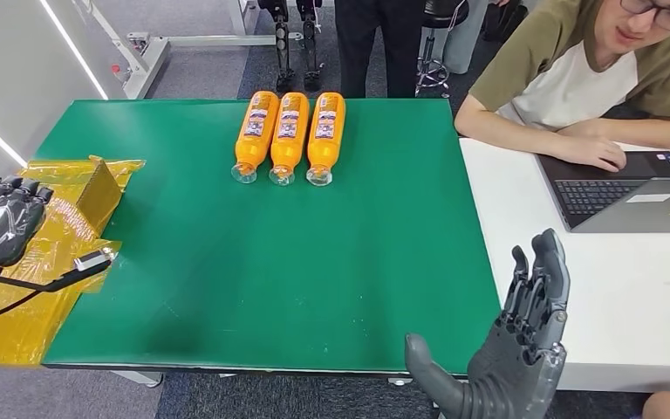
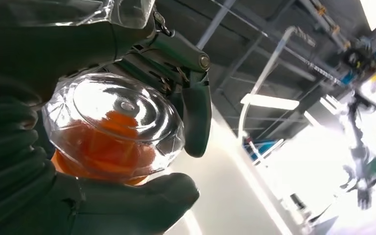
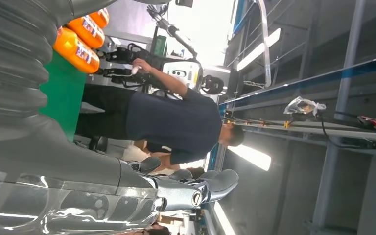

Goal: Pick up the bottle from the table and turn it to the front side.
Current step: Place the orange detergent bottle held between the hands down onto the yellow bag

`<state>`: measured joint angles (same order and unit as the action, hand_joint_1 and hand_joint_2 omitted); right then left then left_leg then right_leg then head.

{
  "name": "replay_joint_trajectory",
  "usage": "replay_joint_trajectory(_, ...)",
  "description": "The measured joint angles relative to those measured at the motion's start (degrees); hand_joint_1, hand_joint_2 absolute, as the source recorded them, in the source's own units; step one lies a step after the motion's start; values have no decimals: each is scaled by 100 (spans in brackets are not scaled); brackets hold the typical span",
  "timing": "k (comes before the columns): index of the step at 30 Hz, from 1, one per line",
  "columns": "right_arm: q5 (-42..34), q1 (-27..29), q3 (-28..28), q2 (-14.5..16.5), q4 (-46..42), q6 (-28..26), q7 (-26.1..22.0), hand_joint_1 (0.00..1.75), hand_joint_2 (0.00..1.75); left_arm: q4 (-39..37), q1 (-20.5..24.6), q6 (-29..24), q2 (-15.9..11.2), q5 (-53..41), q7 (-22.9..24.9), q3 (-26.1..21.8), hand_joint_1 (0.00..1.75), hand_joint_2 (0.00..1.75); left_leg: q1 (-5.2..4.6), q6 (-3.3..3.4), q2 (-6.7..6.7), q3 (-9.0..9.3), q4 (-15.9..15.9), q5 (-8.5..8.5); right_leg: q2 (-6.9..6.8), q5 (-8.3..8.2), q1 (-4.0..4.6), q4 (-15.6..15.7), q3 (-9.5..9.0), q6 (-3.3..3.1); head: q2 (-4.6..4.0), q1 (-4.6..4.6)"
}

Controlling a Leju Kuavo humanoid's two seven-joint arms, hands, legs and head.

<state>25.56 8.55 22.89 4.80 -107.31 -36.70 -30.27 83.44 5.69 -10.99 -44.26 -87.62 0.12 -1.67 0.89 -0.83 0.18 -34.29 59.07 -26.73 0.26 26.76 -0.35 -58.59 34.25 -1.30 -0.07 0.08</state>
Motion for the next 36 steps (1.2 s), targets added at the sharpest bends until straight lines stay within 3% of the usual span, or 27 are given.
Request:
replay_joint_trajectory(7, -156, -1, -33, 27, -7, 85, -111, 0, 175, -432, 282, 449, -146, -52, -618, 45, 175, 175, 1, -2, -5, 0, 0, 2, -5, 0, 0, 1, 2, 0, 0, -1)
replay_joint_trajectory(14, -176, -108, -32, 76, -7, 95, -68, 0, 175, -1936, 1564, 507, 24, -52, -1277, 1226, 175, 175, 2, -6, -13, 2, 3, 12, -12, -8, -1, 0, -1, -1, 0, 0)
replay_joint_trajectory(18, -117, -154, -32, 98, -7, 31, 9, 0, 175, -3087, 2580, 531, 403, 122, -1780, 2176, 175, 175, -1, -3, -25, 3, 6, 17, -25, -12, -2, 1, -4, 0, 0, 0)
replay_joint_trajectory(25, -98, -180, -30, 104, -11, -144, 23, 0, 175, -4732, 4073, 879, 1478, 364, -2245, 3442, 175, 175, -8, 0, -36, -4, 13, 21, -34, -22, -5, 2, -8, 9, 0, 1)
replay_joint_trajectory(30, -14, -303, -27, 150, -11, -226, 77, 0, 175, -5378, 4550, 995, 2037, 392, -2283, 3917, 175, 175, -8, 0, -30, -3, 14, 21, -29, -23, -6, 2, -7, 10, 0, 1)
replay_joint_trajectory(36, 70, -337, -41, 180, -17, -298, 144, 0, 175, -5775, 4807, 1300, 2339, 458, -2235, 4147, 175, 175, -3, -1, -30, -3, 13, 22, -29, -23, -5, 0, -3, 9, 0, -1)
